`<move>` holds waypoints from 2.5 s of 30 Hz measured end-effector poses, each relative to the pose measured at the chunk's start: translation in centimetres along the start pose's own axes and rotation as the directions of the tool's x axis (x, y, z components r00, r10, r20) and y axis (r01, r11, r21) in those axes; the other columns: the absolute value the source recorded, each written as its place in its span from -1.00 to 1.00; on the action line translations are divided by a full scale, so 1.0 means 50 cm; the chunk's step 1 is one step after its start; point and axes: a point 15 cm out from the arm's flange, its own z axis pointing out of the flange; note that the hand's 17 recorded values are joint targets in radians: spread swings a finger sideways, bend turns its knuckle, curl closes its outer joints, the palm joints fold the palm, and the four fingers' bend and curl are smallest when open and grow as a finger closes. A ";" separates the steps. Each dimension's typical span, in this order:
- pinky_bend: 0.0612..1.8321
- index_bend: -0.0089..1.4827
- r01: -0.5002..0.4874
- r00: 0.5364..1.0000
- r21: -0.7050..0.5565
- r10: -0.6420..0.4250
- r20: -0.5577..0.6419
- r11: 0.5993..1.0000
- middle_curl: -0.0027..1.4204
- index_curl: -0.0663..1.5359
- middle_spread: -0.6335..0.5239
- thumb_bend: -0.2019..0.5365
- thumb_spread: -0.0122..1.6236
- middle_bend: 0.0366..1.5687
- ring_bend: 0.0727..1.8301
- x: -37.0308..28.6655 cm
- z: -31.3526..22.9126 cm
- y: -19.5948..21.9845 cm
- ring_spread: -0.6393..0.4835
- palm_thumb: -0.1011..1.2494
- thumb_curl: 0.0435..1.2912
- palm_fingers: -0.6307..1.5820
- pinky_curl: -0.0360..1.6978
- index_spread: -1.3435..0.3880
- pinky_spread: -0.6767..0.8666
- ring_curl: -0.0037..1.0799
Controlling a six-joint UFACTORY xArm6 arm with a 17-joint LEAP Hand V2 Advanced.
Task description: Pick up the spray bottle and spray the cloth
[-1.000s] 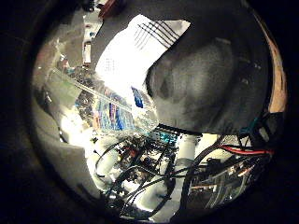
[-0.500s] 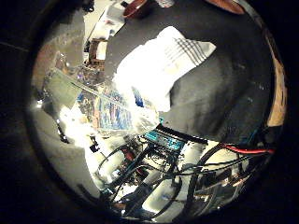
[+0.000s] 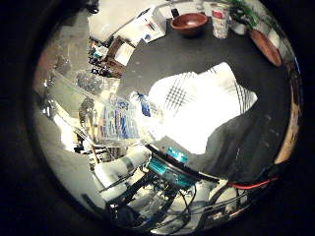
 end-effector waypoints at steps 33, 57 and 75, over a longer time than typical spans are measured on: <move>0.36 0.51 0.066 0.991 0.096 -0.076 0.111 0.993 -0.07 -0.07 -0.20 -0.51 -0.54 0.67 0.54 0.120 0.255 -0.170 -0.23 0.66 0.53 0.68 -0.19 0.20 -0.54 0.04; 0.31 0.28 0.094 0.989 0.086 -0.103 0.110 0.992 -0.09 -0.11 -0.24 -0.56 -0.34 0.60 0.52 0.139 0.420 -0.130 -0.24 0.36 0.38 0.66 -0.26 0.14 -0.63 -0.01; 0.14 -0.32 0.216 0.973 0.080 -0.221 0.067 0.973 -0.44 -0.25 -0.29 -0.56 0.23 -0.33 -0.12 0.120 0.438 -0.121 -0.16 -0.11 -0.25 -0.10 -0.45 -0.09 0.07 -0.53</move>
